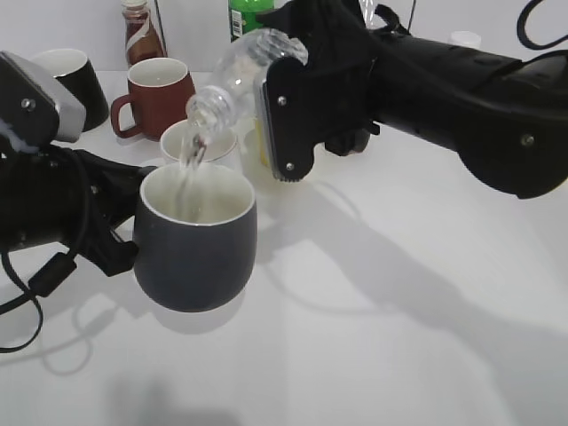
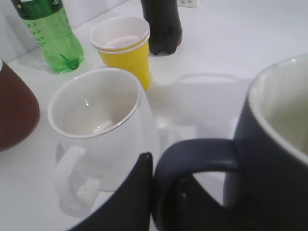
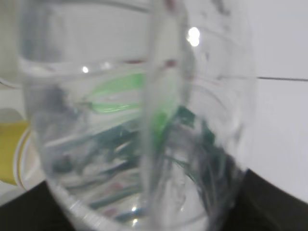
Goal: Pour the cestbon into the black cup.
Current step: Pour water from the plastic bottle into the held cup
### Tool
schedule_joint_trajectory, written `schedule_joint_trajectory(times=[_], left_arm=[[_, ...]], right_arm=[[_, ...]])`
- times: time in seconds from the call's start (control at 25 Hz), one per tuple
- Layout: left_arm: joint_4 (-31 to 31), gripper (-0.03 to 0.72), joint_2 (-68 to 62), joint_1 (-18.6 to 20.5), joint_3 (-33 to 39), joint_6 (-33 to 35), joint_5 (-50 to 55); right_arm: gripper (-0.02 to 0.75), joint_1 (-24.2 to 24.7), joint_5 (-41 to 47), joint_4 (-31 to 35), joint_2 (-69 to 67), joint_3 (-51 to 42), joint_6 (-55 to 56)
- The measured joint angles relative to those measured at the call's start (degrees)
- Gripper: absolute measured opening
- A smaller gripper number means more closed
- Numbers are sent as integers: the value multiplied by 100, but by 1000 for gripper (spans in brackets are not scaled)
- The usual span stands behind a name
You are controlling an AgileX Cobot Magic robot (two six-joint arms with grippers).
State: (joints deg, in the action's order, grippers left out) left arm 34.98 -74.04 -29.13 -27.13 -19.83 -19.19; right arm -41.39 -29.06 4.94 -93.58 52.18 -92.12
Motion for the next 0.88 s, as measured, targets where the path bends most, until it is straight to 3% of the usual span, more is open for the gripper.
schedule_joint_trajectory(times=[0.44, 0.88], left_arm=[[0, 46, 46, 0, 0, 0, 17], [0, 46, 93, 0, 0, 0, 55]], right_arm=[[440, 0, -60, -22, 0, 0, -787], [440, 0, -187, -41, 0, 2, -746]])
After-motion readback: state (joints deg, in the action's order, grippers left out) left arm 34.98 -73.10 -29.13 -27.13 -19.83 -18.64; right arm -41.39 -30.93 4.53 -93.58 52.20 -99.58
